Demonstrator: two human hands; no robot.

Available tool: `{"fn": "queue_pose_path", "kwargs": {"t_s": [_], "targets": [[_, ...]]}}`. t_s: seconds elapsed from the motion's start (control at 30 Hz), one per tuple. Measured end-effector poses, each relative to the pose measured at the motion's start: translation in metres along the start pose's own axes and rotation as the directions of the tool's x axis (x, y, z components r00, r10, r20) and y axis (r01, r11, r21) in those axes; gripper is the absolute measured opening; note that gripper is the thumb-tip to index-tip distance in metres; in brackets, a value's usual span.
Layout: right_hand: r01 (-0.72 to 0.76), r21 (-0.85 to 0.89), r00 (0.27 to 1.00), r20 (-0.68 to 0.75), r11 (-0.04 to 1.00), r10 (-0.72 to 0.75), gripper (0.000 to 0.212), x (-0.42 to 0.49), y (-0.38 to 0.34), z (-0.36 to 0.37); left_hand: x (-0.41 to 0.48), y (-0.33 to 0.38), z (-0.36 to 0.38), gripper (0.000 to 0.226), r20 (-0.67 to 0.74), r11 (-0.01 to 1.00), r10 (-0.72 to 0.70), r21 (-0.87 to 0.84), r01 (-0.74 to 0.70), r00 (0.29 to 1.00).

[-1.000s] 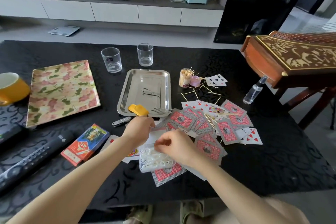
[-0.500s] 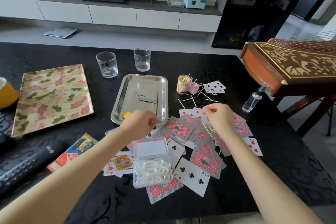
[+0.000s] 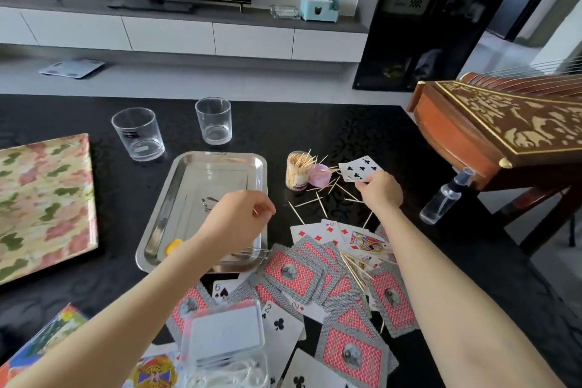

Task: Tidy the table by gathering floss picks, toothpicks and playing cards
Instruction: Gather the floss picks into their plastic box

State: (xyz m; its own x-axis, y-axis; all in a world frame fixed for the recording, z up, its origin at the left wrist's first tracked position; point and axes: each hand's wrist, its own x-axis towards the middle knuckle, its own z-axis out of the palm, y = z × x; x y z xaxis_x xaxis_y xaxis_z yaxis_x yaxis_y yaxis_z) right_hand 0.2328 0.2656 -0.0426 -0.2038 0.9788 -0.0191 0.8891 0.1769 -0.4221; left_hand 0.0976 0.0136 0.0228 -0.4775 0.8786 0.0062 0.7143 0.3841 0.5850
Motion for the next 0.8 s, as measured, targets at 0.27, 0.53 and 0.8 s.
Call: {"fn": "queue_pose_path", "kwargs": {"t_s": [0.27, 0.53, 0.8], "targets": [[0.055, -0.032, 0.982, 0.185, 0.998, -0.049, 0.019, -0.009, 0.004, -0.019, 0.002, -0.011, 0.001, 0.019, -0.009, 0.999, -0.025, -0.026, 0.024, 1.000], [0.211, 0.306, 0.954, 0.144, 0.929, -0.264, 0.002, -0.109, 0.018, -0.078, -0.045, -0.021, -0.011, 0.020, 0.046, 0.994, -0.043, 0.100, 0.038, 0.998], [0.451, 0.281, 0.703, 0.473, 0.847, -0.531, 0.010, -0.238, 0.010, -0.084, -0.106, -0.033, -0.023, 0.020, 0.034, 0.985, -0.112, 0.136, 0.106, 0.993]]}}
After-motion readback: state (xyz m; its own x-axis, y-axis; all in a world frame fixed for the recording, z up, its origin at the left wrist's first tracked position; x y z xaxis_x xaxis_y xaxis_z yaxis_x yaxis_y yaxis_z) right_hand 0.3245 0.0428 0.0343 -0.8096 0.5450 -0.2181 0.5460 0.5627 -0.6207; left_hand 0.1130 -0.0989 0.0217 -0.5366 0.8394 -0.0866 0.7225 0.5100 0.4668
